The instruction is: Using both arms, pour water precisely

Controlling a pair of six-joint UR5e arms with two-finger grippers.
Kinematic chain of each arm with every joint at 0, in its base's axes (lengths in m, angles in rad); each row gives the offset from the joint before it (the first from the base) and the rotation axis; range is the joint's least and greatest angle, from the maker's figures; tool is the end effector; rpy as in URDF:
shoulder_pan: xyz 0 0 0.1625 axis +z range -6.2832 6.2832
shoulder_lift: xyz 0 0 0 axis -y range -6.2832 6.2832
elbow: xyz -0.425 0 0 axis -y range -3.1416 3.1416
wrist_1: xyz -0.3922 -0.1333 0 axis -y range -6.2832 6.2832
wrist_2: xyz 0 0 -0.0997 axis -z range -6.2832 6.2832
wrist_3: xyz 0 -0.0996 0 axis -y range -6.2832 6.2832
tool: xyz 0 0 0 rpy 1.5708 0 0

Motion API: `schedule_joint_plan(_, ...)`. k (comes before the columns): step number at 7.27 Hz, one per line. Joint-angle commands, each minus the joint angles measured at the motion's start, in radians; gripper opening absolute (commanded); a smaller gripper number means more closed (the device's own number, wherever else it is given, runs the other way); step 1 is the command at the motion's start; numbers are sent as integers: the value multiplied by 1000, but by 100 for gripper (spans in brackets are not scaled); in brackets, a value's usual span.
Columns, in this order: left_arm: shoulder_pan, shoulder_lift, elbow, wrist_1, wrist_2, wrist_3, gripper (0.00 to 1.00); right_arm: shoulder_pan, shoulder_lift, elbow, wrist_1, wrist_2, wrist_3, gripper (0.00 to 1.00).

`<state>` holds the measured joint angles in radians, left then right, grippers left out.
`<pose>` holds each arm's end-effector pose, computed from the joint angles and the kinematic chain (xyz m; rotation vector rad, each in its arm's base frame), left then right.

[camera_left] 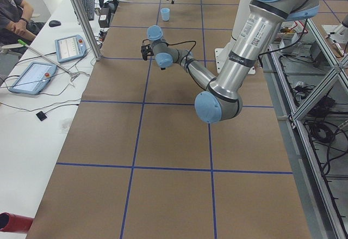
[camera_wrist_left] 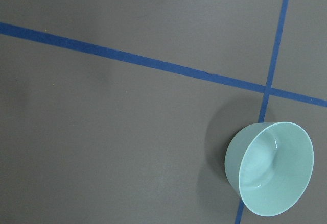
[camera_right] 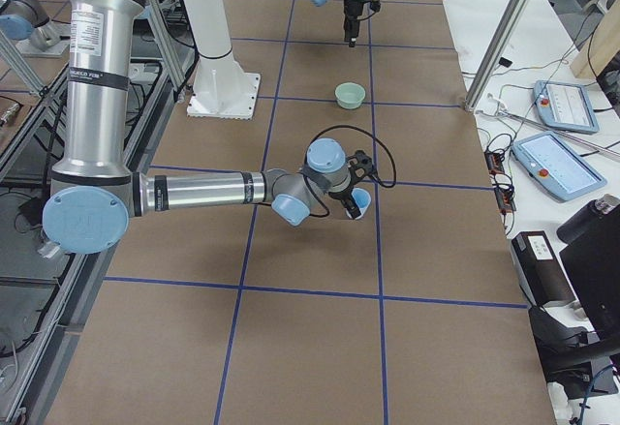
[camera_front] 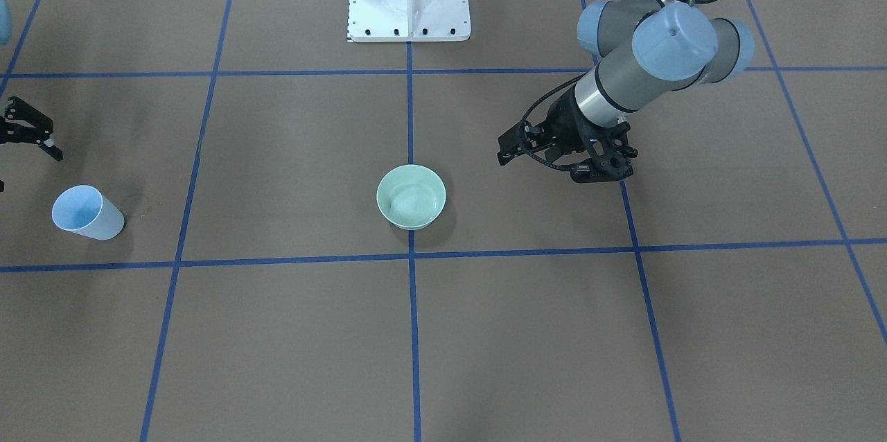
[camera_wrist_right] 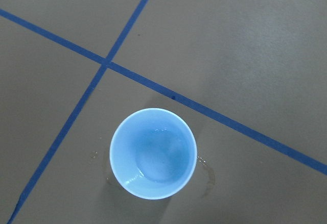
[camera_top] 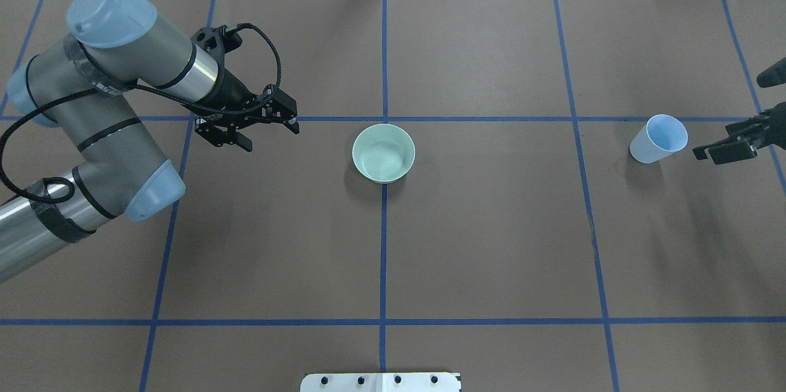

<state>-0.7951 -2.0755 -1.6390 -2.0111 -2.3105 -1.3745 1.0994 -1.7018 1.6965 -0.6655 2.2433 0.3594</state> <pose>0.4081 -0.5106 0.2762 -0.1333 1.1630 -0.1546 -0.1453 -0.4419 0.5563 0.5406 -0.9247 -0.4034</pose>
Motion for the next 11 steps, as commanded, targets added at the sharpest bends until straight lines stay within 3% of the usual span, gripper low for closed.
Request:
schedule_joint_plan(1,-10,3,-1,0,0,0,99,-70,-44,-18,154,-170,3,100)
schedule_joint_plan(2,-15,3,-1,0,-1,0,99,-113,-41,-52,220,-221,3,100)
schedule_joint_plan(4,-24,5,-2,0,-3,0,99,-124,-26,-165,351,-228,10,100)
schedule_joint_plan(11,-24,26,-28,0,-3,-3,99,-176,57,-199,354,-237,194,99)
